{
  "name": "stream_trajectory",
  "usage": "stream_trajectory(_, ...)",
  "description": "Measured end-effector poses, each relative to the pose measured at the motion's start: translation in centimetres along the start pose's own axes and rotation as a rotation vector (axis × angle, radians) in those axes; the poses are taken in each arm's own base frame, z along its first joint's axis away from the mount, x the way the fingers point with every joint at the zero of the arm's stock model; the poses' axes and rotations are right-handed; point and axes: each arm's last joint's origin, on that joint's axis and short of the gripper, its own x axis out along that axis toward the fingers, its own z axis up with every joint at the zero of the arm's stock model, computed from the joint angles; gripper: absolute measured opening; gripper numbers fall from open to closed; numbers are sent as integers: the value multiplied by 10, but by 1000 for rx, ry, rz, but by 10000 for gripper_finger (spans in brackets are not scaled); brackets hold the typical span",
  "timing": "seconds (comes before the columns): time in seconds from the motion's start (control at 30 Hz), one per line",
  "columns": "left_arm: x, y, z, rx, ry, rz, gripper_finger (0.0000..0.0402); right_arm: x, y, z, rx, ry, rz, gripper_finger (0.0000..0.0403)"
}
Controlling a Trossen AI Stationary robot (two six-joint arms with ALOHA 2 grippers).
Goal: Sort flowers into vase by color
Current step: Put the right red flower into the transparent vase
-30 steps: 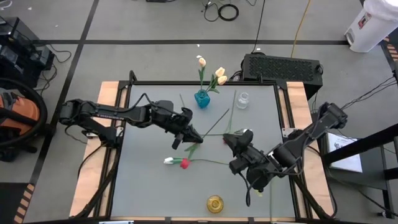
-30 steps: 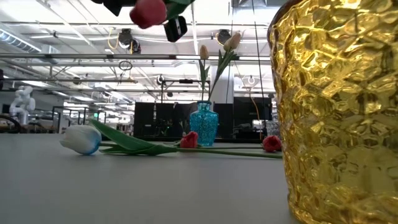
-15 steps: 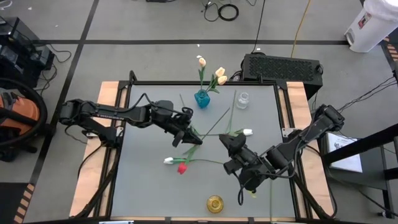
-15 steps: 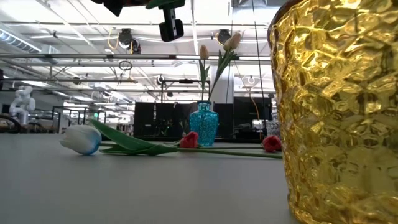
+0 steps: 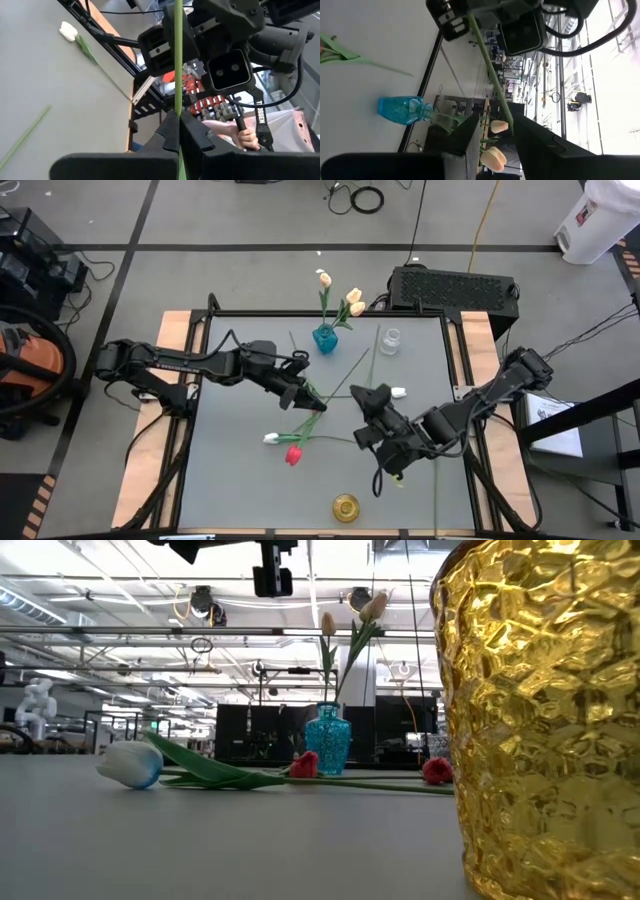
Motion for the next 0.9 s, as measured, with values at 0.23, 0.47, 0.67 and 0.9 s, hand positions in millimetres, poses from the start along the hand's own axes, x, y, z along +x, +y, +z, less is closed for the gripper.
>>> stream_trajectory(0.23,3,-3,-5,-52,16,-5,1,11,-3,-2,-3,23,0,109)
stream_trajectory(0.47,6,-7,-11,-94,40,-14,1,13,-7,0,-13,-1,-2,109)
stream_trajectory(0.67,9,-10,-16,-97,57,-23,1,13,-8,1,0,-25,11,109)
stream_trajectory(0.9,12,-13,-22,-96,78,-32,1,13,-8,1,3,-26,11,109)
